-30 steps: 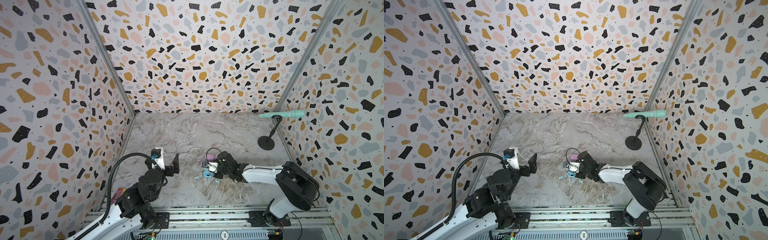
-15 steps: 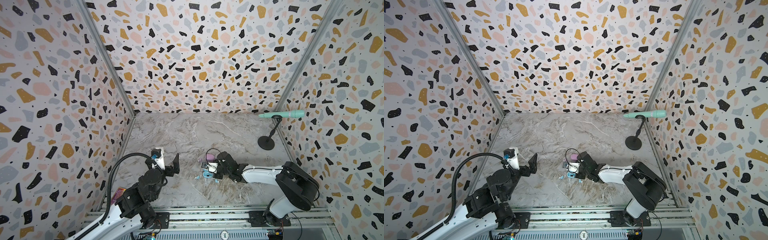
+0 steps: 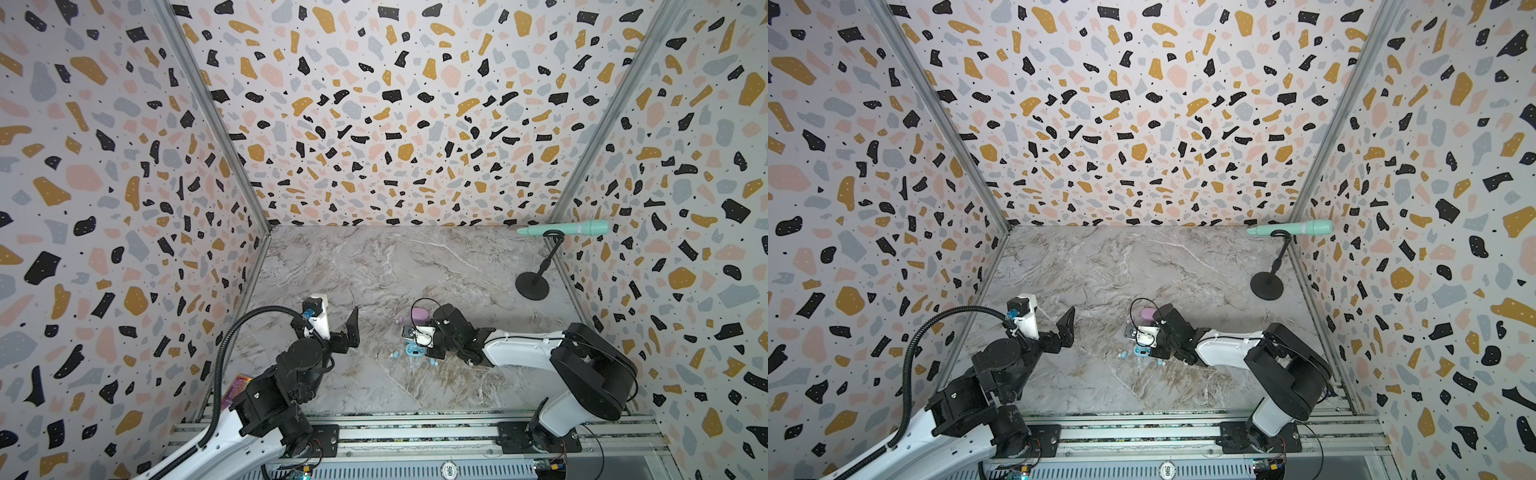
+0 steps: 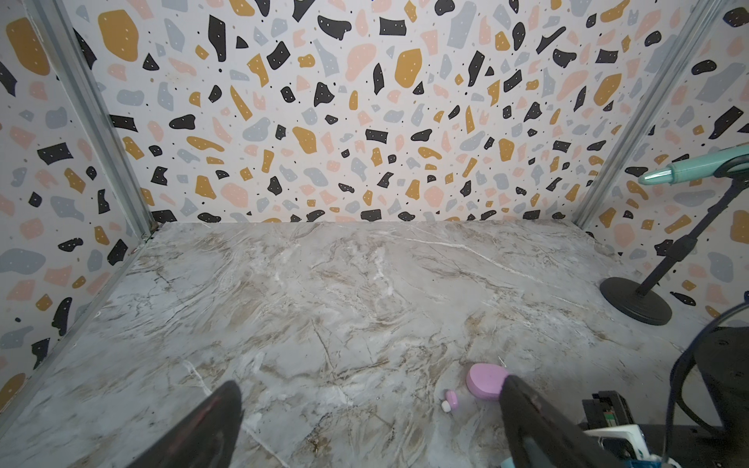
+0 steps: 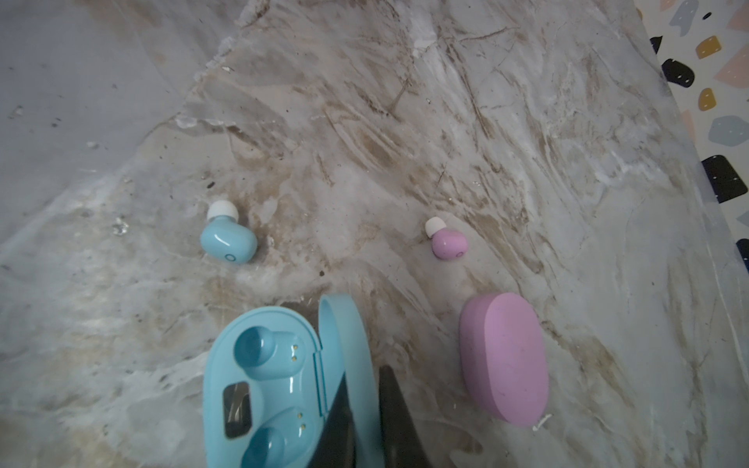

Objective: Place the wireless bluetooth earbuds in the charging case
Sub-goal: 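Lower the open case with the right gripper near the light-blue earbud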

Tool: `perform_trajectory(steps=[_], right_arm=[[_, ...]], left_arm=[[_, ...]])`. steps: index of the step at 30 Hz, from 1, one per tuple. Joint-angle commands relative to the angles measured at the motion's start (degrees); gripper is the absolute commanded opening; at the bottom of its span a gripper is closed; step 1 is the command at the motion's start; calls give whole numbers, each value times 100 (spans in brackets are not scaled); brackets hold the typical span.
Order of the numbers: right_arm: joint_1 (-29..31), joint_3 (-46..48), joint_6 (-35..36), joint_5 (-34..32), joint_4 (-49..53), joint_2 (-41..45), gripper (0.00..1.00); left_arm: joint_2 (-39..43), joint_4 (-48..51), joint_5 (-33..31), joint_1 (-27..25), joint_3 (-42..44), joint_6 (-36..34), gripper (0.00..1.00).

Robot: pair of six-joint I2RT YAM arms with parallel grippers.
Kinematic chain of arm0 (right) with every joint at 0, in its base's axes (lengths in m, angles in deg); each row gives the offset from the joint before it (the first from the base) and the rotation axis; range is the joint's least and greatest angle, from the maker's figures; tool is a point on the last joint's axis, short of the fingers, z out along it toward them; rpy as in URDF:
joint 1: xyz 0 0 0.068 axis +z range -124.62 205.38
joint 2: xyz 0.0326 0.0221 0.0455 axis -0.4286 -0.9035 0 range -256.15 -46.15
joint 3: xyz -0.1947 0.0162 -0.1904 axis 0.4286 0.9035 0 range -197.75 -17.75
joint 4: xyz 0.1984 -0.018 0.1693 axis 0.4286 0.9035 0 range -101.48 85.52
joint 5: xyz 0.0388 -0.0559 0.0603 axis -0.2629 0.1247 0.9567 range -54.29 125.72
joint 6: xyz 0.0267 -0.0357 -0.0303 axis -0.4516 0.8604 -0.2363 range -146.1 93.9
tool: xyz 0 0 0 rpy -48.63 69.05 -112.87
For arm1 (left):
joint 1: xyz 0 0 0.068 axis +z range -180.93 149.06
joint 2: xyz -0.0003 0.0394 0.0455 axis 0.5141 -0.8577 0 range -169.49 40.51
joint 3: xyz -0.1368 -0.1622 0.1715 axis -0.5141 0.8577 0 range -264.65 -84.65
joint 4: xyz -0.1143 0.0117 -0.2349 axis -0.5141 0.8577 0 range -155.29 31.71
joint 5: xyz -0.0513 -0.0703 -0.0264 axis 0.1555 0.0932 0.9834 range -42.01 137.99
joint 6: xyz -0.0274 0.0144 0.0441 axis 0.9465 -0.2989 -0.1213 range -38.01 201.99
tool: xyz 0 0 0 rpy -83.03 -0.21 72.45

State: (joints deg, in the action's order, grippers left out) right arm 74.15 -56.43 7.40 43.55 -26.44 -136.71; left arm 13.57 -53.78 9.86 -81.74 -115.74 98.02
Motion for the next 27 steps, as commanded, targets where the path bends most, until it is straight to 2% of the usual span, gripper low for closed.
perform_trajectory(steps=[1,15,27], right_arm=[[36,-143,-51,-29,57,-12,7],[43,-140,-75,1,106,18,13],[45,-87,-136,-22,53,83,26]], left_arm=[[53,-236,9,-8,59,-70,100],[57,-237,51,-4,77,-66,100],[57,-246,69,0,77,-72,100]])
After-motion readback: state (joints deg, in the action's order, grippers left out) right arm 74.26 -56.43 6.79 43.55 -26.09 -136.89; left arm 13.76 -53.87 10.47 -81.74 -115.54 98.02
